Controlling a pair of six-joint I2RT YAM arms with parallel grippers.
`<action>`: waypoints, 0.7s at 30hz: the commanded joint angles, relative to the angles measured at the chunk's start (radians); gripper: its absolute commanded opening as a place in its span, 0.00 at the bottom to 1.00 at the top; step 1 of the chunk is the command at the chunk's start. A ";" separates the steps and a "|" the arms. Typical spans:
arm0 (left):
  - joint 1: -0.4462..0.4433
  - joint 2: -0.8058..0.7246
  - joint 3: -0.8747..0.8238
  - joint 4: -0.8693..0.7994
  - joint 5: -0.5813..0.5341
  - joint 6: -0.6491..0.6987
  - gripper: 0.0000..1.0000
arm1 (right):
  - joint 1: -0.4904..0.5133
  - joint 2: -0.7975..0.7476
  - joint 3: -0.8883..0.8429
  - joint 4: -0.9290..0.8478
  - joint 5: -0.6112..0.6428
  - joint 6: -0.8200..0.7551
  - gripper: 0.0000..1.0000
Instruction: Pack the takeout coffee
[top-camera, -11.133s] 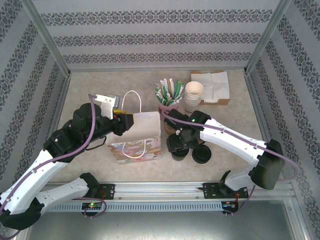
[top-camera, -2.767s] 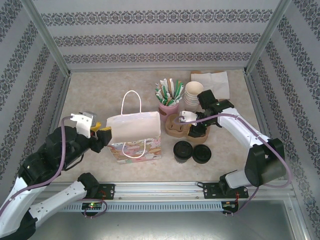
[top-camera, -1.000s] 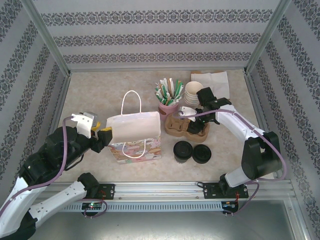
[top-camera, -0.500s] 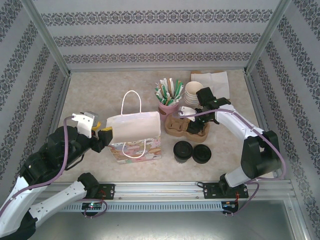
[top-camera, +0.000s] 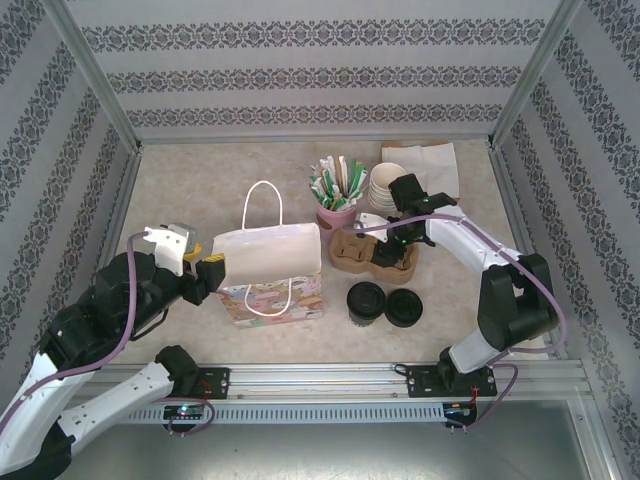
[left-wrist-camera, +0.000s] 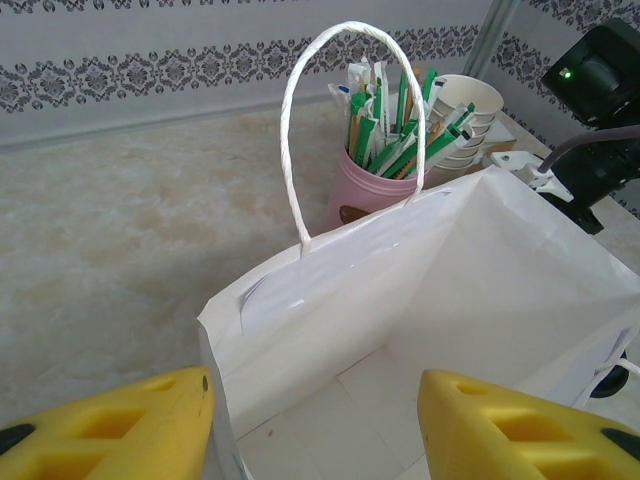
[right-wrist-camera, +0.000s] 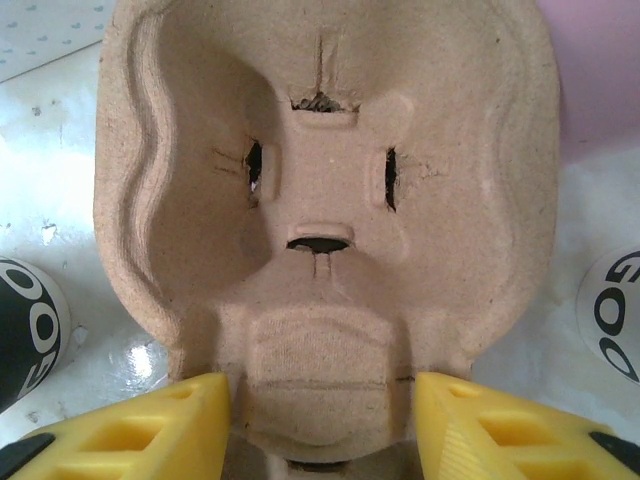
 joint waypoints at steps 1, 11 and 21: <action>-0.015 -0.004 -0.007 0.019 -0.013 0.008 0.57 | 0.010 0.009 0.023 -0.017 -0.017 -0.009 0.49; -0.015 -0.003 0.003 0.019 -0.017 0.005 0.57 | 0.011 -0.056 -0.001 -0.017 -0.010 -0.021 0.43; -0.015 0.005 0.035 0.014 -0.045 -0.014 0.57 | 0.013 -0.135 -0.028 -0.018 0.002 -0.019 0.42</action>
